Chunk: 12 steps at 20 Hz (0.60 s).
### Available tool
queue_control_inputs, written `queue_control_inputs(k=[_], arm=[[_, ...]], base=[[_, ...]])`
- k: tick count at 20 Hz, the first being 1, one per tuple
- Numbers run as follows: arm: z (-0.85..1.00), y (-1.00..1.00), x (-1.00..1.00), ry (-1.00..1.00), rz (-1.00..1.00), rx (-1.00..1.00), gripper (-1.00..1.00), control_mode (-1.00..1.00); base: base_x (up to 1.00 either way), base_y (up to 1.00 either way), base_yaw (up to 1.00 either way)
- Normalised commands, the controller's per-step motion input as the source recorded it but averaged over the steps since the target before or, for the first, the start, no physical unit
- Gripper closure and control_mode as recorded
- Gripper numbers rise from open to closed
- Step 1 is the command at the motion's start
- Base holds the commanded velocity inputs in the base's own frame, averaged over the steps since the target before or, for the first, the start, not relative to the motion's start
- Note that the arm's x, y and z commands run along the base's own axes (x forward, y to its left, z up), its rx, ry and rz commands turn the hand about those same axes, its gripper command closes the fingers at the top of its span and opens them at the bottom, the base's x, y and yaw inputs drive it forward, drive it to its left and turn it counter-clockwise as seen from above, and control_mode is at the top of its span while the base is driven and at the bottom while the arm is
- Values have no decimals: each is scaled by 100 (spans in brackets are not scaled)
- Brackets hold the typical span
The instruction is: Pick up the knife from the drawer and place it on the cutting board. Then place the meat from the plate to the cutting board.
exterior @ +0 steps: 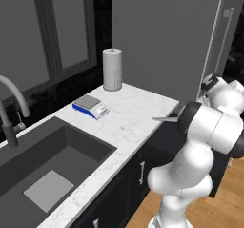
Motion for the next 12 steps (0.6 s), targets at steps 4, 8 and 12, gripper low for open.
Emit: queue_control_inputs(k=[4, 8, 12], arm=[[88, 45, -9, 10, -15, -3, 100, -100], [64, 55, -22, 5, -14, -2, 100, -100], [32, 78, -18, -2, -8, -3, 100, -100]], base=[[0, 0, 0], [0, 0, 0], [0, 0, 0]])
